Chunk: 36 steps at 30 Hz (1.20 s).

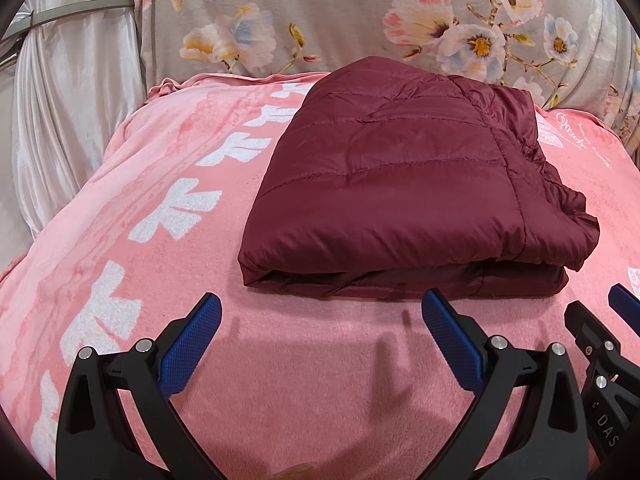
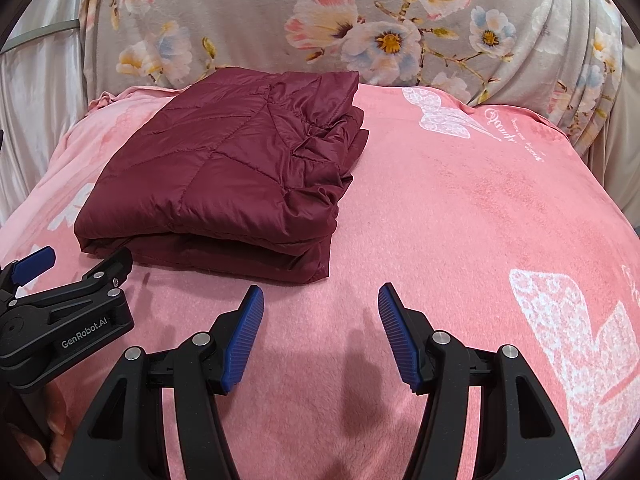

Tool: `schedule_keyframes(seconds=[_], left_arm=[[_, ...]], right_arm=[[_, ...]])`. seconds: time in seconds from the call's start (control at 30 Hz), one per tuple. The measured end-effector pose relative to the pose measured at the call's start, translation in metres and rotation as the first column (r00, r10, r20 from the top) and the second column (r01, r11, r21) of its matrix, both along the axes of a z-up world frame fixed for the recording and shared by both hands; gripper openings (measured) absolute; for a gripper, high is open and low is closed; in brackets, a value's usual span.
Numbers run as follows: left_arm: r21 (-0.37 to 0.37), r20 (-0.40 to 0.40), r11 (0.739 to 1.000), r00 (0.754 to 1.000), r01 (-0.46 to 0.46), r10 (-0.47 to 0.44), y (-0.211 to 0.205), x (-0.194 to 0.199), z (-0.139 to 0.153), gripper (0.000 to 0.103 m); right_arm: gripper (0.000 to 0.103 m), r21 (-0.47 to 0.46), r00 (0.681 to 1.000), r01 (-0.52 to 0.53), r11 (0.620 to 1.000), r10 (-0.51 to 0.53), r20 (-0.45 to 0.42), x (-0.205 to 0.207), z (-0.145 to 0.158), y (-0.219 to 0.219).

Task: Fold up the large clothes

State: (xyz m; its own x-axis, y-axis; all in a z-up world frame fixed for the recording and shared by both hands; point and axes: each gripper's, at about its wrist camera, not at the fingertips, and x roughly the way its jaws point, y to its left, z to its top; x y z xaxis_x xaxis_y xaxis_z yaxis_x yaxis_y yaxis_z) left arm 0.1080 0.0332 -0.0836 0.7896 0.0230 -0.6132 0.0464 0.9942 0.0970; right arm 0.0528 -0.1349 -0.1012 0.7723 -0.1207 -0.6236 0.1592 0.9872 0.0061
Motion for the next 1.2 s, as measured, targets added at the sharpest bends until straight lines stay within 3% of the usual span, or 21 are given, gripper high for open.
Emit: schedule_keyframes(seconds=[1.2], left_arm=[[-0.005, -0.003, 1.000, 1.000, 0.009, -0.009, 0.0029, 0.0000, 0.0015, 0.097]], right_arm=[[0.058, -0.007, 1.000, 0.002, 1.000, -0.002, -0.003, 0.0002, 0.0007, 0.0032]])
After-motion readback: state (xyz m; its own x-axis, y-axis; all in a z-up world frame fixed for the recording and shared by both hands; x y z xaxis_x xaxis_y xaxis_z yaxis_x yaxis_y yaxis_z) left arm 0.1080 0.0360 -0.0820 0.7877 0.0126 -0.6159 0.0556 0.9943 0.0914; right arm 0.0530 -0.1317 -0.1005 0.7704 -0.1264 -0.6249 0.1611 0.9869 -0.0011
